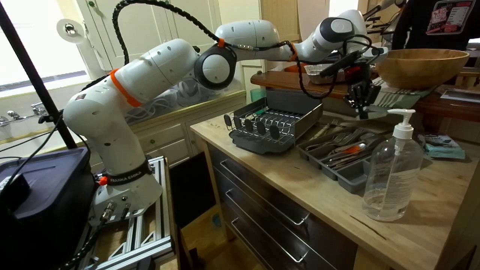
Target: Move the knife from the left rack to the right rack
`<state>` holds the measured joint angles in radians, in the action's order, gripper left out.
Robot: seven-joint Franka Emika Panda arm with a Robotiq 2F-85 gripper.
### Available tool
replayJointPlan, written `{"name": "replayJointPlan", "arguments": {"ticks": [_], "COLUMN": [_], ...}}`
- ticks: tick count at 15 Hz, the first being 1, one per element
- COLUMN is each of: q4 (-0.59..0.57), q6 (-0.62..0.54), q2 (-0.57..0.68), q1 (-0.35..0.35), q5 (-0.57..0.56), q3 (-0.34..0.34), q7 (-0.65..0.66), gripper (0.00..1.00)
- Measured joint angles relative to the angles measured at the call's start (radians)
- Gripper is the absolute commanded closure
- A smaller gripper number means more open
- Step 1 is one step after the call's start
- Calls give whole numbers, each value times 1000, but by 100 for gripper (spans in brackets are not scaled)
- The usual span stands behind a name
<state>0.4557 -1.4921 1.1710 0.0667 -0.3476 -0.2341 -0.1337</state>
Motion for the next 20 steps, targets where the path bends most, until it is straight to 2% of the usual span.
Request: {"name": "replayJointPlan", "arguments": {"ticks": [6,10,15,20], "q4": [0,0,0,0], "q6": [-17,-20,-215,-358], "q2": [33,43,76,104], "q1": [-10,16,77,101], "q5": [2,21,118,132], "q3": [11,15,82,92], "q7": [37,108,71,-14], "gripper": [99,99,99,99]}}
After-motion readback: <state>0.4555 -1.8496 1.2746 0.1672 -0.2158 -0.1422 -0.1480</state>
